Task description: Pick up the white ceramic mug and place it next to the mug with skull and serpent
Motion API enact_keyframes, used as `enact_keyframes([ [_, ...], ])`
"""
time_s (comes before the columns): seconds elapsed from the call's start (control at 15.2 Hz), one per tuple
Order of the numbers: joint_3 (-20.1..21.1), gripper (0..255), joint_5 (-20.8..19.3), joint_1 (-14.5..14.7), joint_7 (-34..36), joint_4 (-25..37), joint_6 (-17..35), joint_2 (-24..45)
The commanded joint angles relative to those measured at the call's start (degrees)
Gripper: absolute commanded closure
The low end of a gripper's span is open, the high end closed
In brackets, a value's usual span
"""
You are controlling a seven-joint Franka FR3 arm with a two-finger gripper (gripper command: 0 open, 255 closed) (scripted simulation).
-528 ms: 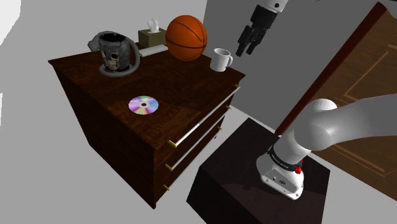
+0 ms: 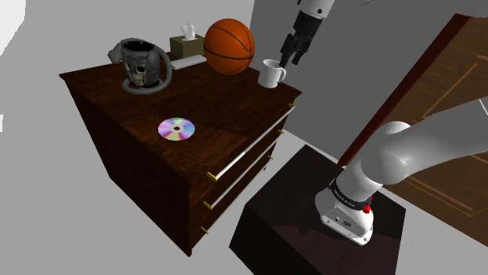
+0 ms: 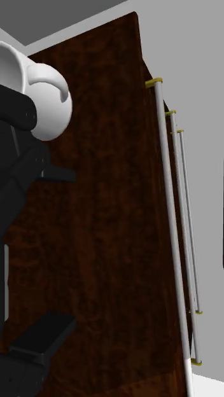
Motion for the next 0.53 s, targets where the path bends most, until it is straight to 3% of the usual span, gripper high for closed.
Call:
enact_keyframes([
  [0.0, -1.02, 0, -0.59, -0.21, -1.54, 2.09, 1.69, 4.21],
  [0.46, -4.30, 0, -1.23, -1.04, -6.84, 12.10, 5.40, 19.34],
])
